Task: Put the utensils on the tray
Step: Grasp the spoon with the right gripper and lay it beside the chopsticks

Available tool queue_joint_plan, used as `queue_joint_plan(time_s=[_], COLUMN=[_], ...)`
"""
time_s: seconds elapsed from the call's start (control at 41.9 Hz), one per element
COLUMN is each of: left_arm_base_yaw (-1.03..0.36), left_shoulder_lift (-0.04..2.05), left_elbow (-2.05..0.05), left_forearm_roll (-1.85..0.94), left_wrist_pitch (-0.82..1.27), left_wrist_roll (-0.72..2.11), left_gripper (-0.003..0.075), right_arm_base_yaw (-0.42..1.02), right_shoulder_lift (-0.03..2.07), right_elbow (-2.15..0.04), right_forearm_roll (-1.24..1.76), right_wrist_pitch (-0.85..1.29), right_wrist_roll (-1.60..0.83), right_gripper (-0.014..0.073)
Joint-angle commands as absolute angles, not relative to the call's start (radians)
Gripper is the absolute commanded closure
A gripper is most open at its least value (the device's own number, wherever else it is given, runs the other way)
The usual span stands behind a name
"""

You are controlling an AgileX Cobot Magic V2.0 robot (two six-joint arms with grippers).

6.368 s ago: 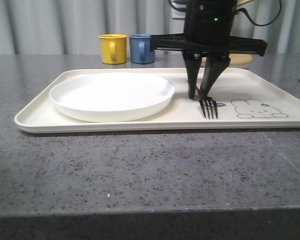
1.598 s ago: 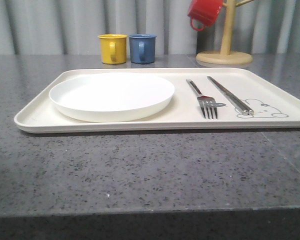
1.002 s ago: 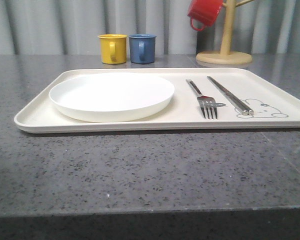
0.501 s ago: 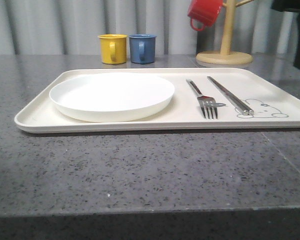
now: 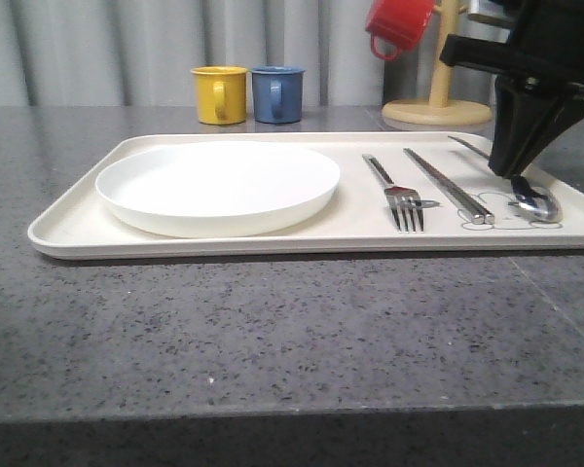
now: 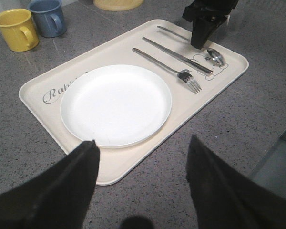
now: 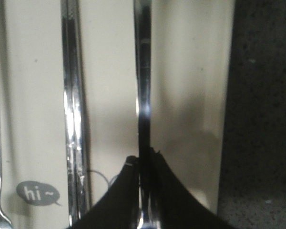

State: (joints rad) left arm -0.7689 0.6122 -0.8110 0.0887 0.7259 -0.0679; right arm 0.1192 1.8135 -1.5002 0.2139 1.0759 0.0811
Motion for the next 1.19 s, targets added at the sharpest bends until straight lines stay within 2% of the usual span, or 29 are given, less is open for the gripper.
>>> queue_joint_plan(time_s=[0.0, 0.072, 0.143, 0.334, 0.692, 1.169], left_arm_base_yaw=[-0.776, -0.776, -0.776, -0.776, -0.776, -0.776], left_shoulder_lift=[0.615, 0.615, 0.615, 0.615, 0.615, 0.615], left_elbow=[-0.837, -0.837, -0.837, -0.837, -0.837, -0.837], left_forearm_roll=[0.086, 0.086, 0.086, 0.086, 0.086, 0.086], left_wrist_pitch=[0.649, 0.649, 0.649, 0.649, 0.649, 0.649], left_wrist_roll=[-0.079, -0.079, -0.079, -0.079, -0.079, -0.079], left_gripper=[0.0312, 0.0312, 0.0312, 0.0312, 0.0312, 0.0312], right_arm_base_yaw=[0.119, 0.119, 0.119, 0.174, 0.388, 0.395], right_shoulder_lift=[1.767, 1.755, 1.730, 1.590, 1.218, 0.752], right_elbow=[-1.527, -1.527, -1.527, -1.516, -1.292, -1.031], right_forearm_roll=[0.222, 0.207, 0.198, 0.180, 0.045, 0.022], right_wrist_pitch=[1.039, 1.025, 1.019, 1.050, 1.048, 1.040], right_wrist_roll=[0.084, 0.084, 0.068, -0.073, -0.088, -0.089], right_gripper=[0.0416, 0.0328, 0.0299, 0.0303, 0.0303, 0.0303])
